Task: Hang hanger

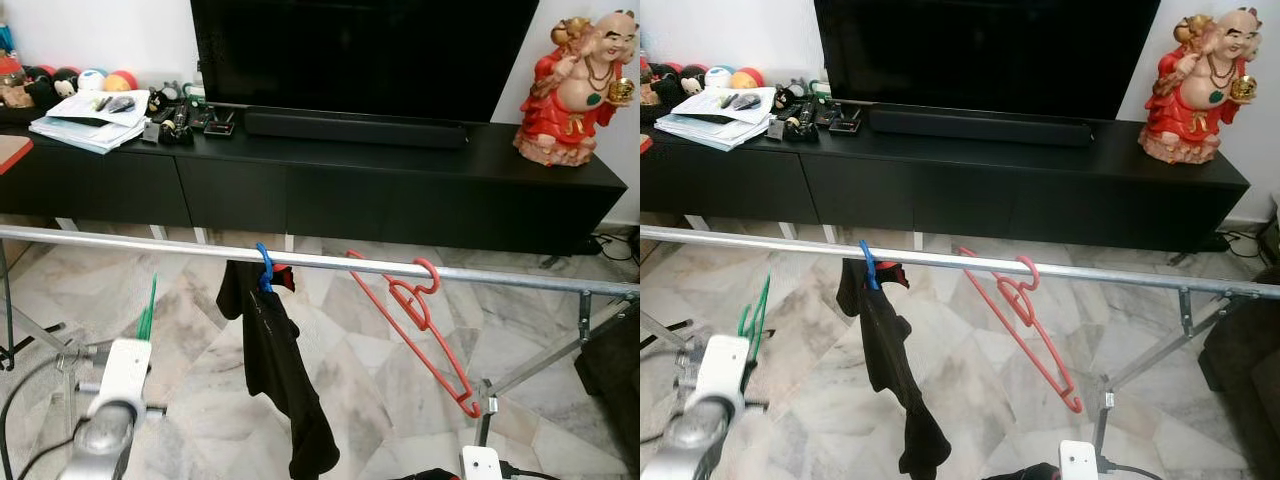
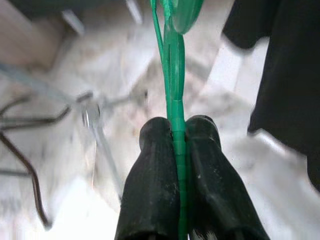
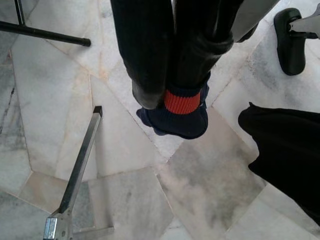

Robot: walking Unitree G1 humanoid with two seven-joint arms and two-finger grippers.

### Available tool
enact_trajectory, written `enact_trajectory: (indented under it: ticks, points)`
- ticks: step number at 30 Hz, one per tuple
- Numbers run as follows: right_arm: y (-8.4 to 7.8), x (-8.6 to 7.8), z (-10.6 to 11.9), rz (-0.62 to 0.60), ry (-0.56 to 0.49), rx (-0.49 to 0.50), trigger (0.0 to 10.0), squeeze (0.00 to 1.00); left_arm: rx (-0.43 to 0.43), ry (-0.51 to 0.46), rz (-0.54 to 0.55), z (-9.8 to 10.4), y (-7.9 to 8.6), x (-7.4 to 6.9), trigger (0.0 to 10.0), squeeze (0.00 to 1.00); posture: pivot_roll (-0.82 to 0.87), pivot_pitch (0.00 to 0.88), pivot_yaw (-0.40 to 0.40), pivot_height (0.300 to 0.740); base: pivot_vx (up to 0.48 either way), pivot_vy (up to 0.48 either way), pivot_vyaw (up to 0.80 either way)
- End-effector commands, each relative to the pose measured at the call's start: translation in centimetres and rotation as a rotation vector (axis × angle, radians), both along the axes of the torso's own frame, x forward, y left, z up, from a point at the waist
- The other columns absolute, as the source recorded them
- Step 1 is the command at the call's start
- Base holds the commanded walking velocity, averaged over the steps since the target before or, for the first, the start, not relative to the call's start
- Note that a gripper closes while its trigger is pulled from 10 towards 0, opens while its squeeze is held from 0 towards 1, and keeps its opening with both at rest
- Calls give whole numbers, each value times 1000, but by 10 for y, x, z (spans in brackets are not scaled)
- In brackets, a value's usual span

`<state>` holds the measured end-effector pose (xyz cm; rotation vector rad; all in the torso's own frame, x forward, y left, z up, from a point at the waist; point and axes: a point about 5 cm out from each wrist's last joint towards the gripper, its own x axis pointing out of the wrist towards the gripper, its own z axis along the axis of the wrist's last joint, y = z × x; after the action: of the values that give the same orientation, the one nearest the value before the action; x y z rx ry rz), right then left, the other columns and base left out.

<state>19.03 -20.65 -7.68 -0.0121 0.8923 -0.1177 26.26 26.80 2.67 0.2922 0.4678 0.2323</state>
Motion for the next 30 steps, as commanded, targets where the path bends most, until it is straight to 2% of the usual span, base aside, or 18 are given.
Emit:
enact_trajectory:
  ticks: [1,3,4,6,7,8,10,11,15,22,30]
  points:
    - [-3,-1,0,-17,-6,-6,10000,0,-12,87,-15,-22,-3,-14,10000,0,0,79,-47,740,0,0,0]
    - [-3,-1,0,-20,-9,-5,10000,0,-29,162,-18,-38,-5,-25,10000,0,-3,78,-46,740,0,0,0]
    - [-3,0,1,-25,-12,-4,10000,0,-48,256,-31,-57,-9,-40,10000,0,-4,78,-41,740,0,0,0]
    - [-3,0,1,-27,-14,-3,10000,0,-53,284,-33,-63,-10,-45,10000,0,-5,78,-39,740,0,0,0]
    - [-3,0,1,-29,-14,-3,10000,0,-81,363,-24,-77,-13,-60,10000,0,-8,79,-37,740,0,0,0]
    - [-3,0,1,-29,-14,-3,10000,0,-81,363,-24,-77,-13,-60,10000,0,-8,79,-37,740,0,0,0]
    - [-3,-1,0,-33,-14,-3,10000,0,-118,470,-15,-95,-17,-82,10000,0,-13,77,-29,740,0,0,0]
    - [-3,-1,0,-33,-14,-3,10000,0,-118,470,-15,-95,-17,-82,10000,0,-13,77,-29,740,0,0,0]
    - [-4,-3,0,-47,-14,-3,10000,0,-134,545,10,-107,-20,-104,10000,0,-19,75,-22,740,0,0,0]
    - [-4,-2,0,-57,-20,-5,10000,0,-155,562,19,-113,-25,-115,10000,0,-16,68,-16,740,0,0,0]
    - [-3,11,7,-64,-79,6,10000,0,-166,576,25,-116,-26,-120,10000,0,-20,52,-10,740,-188,0,0]
